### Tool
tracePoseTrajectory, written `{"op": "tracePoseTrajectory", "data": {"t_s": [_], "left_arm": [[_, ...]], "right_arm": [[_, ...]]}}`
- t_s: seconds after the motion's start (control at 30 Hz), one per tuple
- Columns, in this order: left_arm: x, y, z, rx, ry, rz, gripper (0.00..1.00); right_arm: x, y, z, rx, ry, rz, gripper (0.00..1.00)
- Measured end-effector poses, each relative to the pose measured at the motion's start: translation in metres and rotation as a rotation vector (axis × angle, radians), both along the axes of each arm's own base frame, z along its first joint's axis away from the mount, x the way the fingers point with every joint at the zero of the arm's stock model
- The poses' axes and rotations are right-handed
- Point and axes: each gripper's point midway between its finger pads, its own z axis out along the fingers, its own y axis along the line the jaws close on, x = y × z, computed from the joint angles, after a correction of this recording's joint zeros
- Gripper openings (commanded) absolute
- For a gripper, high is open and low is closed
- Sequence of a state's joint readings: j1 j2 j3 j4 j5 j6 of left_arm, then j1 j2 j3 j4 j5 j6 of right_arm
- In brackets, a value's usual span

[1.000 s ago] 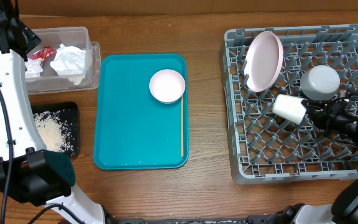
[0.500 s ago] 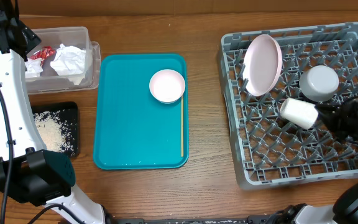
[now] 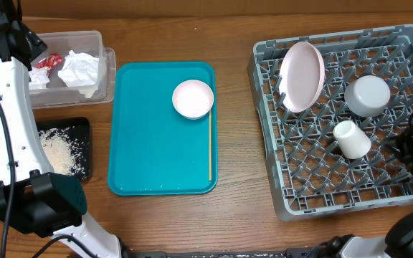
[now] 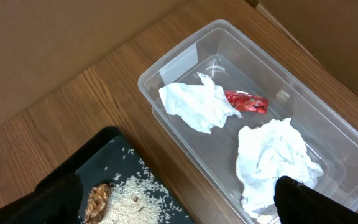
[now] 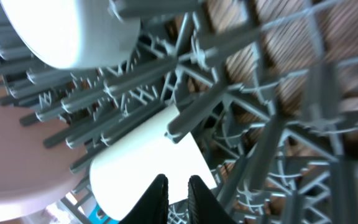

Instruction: Sort waste into correct bins and load items into the dishwasher

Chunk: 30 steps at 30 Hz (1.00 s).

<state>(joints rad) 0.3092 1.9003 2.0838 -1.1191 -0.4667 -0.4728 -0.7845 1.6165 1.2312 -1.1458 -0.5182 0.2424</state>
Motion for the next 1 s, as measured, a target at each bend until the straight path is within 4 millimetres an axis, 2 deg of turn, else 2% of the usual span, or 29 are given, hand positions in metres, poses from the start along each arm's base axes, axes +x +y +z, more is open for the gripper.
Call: {"op": "tracePoseTrajectory", "data": {"t_s": [0.13, 0.23, 0.3, 0.37, 0.47, 0.57, 0.67, 0.83, 1.0], "left_arm": [[0.000, 0.000, 0.000, 0.000, 0.000, 0.000, 1.00], [0.000, 0.000, 0.000, 0.000, 0.000, 0.000, 1.00], [0.000, 0.000, 0.000, 0.000, 0.000, 0.000, 1.00], [0.000, 0.000, 0.000, 0.000, 0.000, 0.000, 1.00], [0.000, 0.000, 0.000, 0.000, 0.000, 0.000, 1.00], [0.000, 0.000, 0.000, 0.000, 0.000, 0.000, 1.00], [0.000, 0.000, 0.000, 0.000, 0.000, 0.000, 1.00], [0.000, 0.000, 0.000, 0.000, 0.000, 0.000, 1.00], [0.000, 0.000, 0.000, 0.000, 0.000, 0.000, 1.00]], "right_arm": [[-0.002, -0.008, 0.019, -0.048, 0.020, -0.027, 0.11], [-0.003, -0.003, 0.039, -0.103, -0.017, -0.017, 0.08], [0.001, 0.009, 0.054, -0.147, -0.053, 0.027, 0.04], [0.009, 0.032, 0.068, -0.185, -0.095, 0.113, 0.04], [0.024, 0.067, 0.074, -0.220, -0.124, 0.250, 0.04], [0.033, 0.097, 0.066, -0.259, -0.096, 0.361, 0.04], [0.037, 0.113, 0.049, -0.312, -0.010, 0.416, 0.04], [0.039, 0.119, 0.014, -0.371, 0.141, 0.442, 0.04], [0.037, 0.105, -0.009, -0.414, 0.259, 0.404, 0.04]]}}
